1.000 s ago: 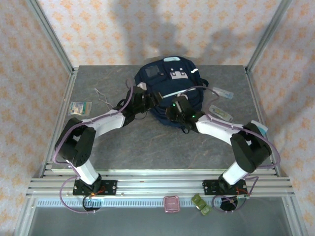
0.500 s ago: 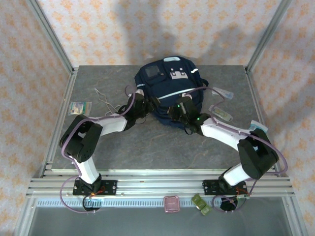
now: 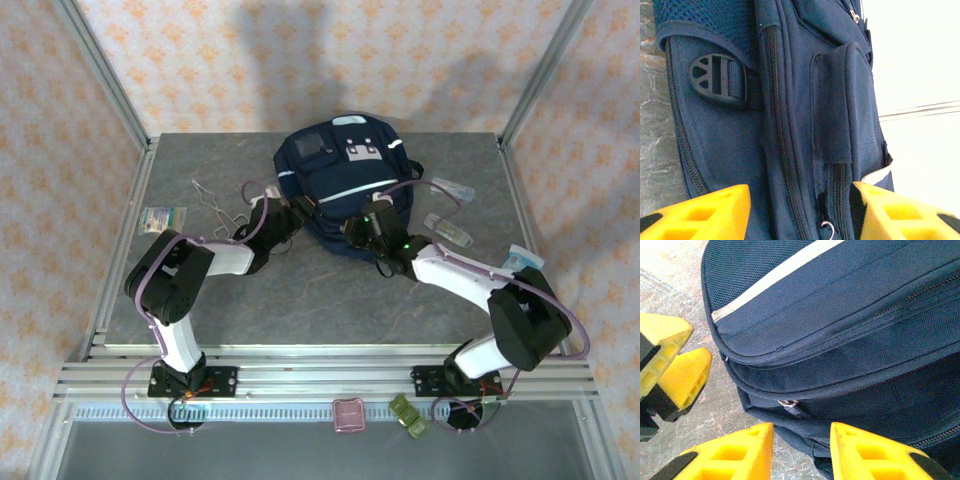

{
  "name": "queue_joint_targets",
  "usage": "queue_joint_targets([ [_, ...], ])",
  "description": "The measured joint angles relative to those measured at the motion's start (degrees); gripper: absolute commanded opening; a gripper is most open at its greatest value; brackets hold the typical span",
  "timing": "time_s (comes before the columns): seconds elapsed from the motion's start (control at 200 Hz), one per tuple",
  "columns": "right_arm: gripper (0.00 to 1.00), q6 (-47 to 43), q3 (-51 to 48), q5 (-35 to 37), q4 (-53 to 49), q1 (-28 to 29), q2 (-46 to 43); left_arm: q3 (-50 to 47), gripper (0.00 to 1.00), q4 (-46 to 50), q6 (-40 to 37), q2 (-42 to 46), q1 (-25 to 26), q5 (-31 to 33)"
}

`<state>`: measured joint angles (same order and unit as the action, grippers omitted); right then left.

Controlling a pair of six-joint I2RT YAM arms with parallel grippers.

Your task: Pack books, pencil case, and school supplies into a backpack

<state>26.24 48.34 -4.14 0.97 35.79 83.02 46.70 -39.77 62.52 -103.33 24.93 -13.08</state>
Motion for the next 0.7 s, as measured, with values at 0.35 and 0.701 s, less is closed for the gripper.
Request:
queue_joint_targets([
  [0.35, 0.34, 0.15, -0.13, 0.00, 0.02, 0.00, -0.17, 5.16, 0.33, -0.42, 0.46, -5.95, -1.05, -1.73],
  [0.701, 0.35, 0.15, -0.13, 0.02, 0.04, 0.00, -0.66, 9.38, 0.05, -1.29, 1.01, -11.10, -1.07, -3.72],
])
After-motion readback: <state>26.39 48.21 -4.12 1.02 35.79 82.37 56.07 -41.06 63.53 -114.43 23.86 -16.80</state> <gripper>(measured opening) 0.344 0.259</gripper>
